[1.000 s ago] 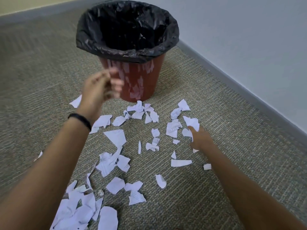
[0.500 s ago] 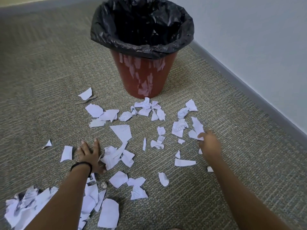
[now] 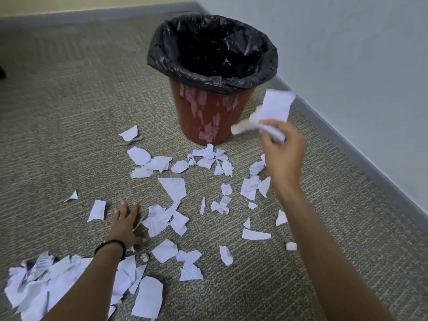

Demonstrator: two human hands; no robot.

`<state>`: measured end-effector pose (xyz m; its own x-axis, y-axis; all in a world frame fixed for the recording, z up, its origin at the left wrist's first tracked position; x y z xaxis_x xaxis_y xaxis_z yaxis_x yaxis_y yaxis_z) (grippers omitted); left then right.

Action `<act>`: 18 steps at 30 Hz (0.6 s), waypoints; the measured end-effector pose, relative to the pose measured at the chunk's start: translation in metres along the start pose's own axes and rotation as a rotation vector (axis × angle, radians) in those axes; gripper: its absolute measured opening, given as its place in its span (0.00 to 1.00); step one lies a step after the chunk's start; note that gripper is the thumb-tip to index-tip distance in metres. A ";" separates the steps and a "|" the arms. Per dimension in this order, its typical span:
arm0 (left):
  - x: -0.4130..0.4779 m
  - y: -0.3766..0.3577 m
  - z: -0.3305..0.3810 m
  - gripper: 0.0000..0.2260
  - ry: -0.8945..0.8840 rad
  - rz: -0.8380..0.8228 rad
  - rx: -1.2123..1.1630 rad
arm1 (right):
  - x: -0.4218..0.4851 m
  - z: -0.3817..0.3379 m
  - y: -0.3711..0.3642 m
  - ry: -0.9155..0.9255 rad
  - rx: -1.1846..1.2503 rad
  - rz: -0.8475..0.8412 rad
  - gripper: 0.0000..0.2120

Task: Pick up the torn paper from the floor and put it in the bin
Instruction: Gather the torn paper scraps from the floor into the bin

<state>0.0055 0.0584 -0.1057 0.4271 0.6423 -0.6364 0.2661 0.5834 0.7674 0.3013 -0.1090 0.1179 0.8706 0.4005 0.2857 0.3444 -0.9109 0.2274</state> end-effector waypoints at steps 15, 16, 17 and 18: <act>-0.001 -0.001 0.001 0.44 0.000 0.036 -0.086 | 0.111 -0.052 -0.083 0.201 -0.348 -0.385 0.27; -0.001 -0.001 0.001 0.44 -0.003 0.030 -0.089 | 0.114 -0.052 -0.083 0.236 -0.401 -0.380 0.29; -0.002 -0.001 0.001 0.44 -0.009 0.014 -0.088 | 0.116 -0.053 -0.084 0.273 -0.455 -0.405 0.32; -0.002 0.001 0.000 0.45 -0.026 -0.011 -0.087 | 0.117 -0.052 -0.088 0.322 -0.499 -0.459 0.34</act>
<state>0.0045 0.0575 -0.1035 0.4471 0.6232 -0.6416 0.1956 0.6318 0.7500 0.3544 0.0228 0.1800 0.5059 0.8082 0.3014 0.3809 -0.5228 0.7626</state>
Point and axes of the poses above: each hand's wrist, its own x-axis towards the middle knuckle, its own y-axis out of the back of the hand, z = x × y, the point moved 4 cm from there along x, towards the middle knuckle, and after that the axes turned 9 degrees about x, right-handed, at the moved point
